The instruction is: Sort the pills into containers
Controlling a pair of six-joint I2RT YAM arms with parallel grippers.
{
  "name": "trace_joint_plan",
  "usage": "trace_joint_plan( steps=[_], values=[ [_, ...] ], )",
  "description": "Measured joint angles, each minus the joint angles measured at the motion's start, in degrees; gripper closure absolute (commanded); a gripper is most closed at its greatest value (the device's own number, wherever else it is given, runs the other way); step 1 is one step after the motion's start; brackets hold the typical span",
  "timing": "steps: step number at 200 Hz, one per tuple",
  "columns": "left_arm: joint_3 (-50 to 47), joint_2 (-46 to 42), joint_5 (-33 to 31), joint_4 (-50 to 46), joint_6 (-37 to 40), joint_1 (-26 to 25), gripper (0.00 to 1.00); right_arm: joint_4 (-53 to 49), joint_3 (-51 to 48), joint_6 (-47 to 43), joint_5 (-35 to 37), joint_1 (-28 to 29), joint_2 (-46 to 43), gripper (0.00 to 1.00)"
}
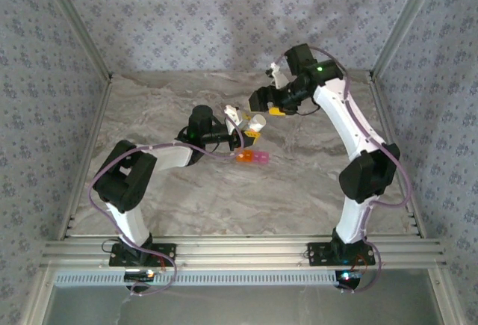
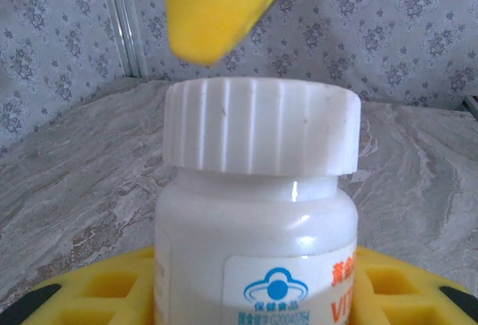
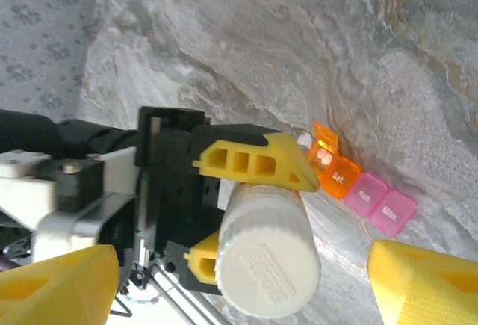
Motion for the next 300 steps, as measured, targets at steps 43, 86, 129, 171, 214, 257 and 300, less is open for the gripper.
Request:
trace_joint_plan(
  steps=[43,86,129,171,214,257,300],
  values=[
    [0.00,0.02,0.70,2.54,-3.78,0.17,1.00,9.73,-9.62,0.61,-2.40,-3.80,-8.11,0.19],
    [0.35,1.03,3.26,6.82,-9.01,0.76,1.00,16.35,-15.30,-3.52,-4.81,-5.92,-12.52,0.22],
    [1.62,1.44,5.64,7.52,-11.52,1.03,1.00,17.73,-15.30,-6.23,-5.79,-5.73,-12.41,0.23],
    [2.25,1.55,6.71,7.65,-12.41,1.03,1.00,17.75,-15.30,-7.87,-5.90,-4.07,-10.91,0.23],
    [3.02,1.75,7.17,7.63,-12.61,1.03,1.00,16.48,-15.28,-9.38,-5.86,-1.99,-9.57,0.25],
    [3.10,1.86,7.34,7.50,-12.61,1.03,1.00,15.54,-15.23,-10.38,-5.66,-1.01,-8.72,0.32],
    [3.10,1.86,7.34,7.28,-12.61,1.03,1.00,14.78,-15.23,-11.08,-5.44,-0.83,-8.41,0.40]
  ],
)
